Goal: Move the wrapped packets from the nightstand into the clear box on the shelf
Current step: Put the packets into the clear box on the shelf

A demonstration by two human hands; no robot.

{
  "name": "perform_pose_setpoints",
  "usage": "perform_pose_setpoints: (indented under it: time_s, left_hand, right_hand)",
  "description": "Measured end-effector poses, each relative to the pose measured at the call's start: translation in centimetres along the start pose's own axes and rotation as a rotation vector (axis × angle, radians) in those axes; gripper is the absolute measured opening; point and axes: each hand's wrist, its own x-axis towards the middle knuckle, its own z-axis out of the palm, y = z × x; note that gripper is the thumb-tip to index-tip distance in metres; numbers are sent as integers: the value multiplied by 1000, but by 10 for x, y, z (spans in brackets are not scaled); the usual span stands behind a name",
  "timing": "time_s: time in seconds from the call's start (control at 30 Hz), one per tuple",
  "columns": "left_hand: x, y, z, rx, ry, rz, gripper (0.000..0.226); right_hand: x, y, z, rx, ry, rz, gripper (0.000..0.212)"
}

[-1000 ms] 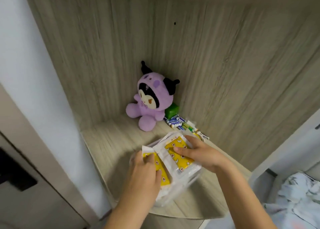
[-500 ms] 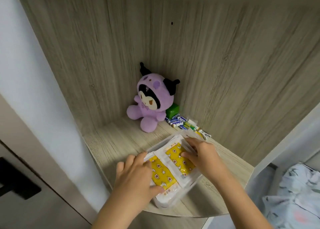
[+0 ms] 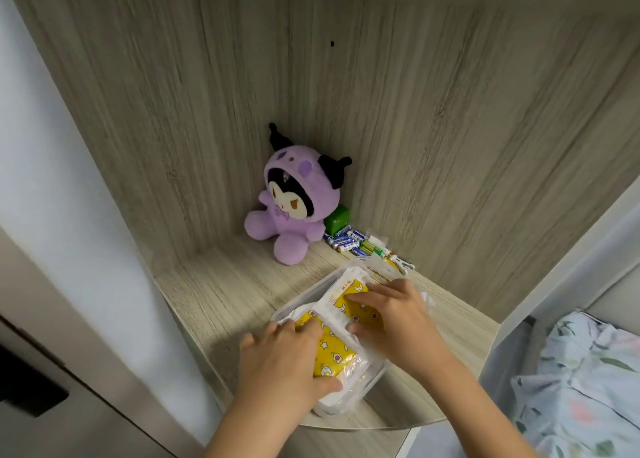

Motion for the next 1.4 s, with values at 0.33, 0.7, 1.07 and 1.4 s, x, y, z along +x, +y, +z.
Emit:
perform_pose_setpoints:
  time_s: [0.33,0.7,1.07,1.4]
  left_hand:
    - [3,1,0,32,-25,-13,67]
    - [-5,-12,-2,-143,96,74,58]
    - [-5,-32,11,-364,372,181,23]
    - [11,-57,-1,-200,397,636,6]
  right_hand:
    - [-1,8,-5,-207,-55,-154,120]
    - [-9,6,-9,-58,-28,-74,45]
    - [-45,7,10,296,441,-12,26]
    - [-113,-50,-2,32,486,362,19]
